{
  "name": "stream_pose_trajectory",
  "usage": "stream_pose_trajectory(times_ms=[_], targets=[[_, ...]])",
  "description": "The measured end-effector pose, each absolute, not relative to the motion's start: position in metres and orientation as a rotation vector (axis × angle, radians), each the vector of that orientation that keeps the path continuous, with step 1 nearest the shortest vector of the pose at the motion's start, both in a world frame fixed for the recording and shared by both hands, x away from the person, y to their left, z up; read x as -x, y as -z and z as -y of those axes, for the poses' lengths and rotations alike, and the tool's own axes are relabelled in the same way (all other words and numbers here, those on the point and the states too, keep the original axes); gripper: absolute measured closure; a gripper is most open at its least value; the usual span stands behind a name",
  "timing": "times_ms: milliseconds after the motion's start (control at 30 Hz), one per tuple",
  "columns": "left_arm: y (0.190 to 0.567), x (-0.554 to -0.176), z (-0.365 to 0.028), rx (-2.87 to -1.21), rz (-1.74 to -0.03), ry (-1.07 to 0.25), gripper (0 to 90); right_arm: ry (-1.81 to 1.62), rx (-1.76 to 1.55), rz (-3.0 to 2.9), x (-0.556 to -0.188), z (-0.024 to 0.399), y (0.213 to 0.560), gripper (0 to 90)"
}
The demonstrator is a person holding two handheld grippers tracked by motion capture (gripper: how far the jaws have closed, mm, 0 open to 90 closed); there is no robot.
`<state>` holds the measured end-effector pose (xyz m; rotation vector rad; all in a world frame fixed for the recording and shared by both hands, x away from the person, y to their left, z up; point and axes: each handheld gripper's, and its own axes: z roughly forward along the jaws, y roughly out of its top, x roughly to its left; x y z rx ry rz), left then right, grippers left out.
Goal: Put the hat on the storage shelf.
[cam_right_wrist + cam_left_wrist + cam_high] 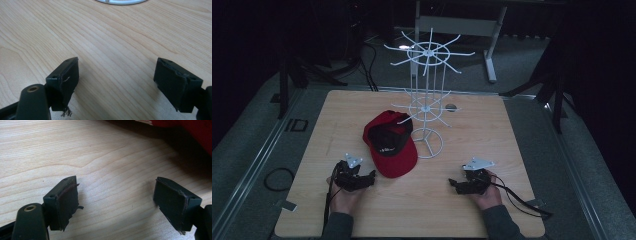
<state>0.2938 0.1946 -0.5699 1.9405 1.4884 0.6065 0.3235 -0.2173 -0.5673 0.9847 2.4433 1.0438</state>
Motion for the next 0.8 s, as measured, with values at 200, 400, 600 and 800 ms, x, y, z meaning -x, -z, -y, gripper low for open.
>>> stream_pose_trajectory(times_ms=[200, 400, 600, 800], targets=[[0.57, -0.293, -0.195, -1.938, -1.489, -0.607, 20.3, -1.044, -0.985, -2.443, -0.323, 0.217, 0.567, 20.0], [0.569, -0.293, -0.195, -1.945, -1.499, -0.598, 21.7, -1.044, -0.984, -2.444, -0.324, 0.217, 0.567, 20.0], [0.562, -0.29, -0.2, -1.94, -1.541, -0.577, 43.7, -1.044, -0.984, -2.444, -0.324, 0.217, 0.567, 19.9], [0.553, -0.285, -0.206, -1.904, -1.519, -0.497, 46.3, -1.044, -0.984, -2.444, -0.324, 0.217, 0.567, 20.0]])
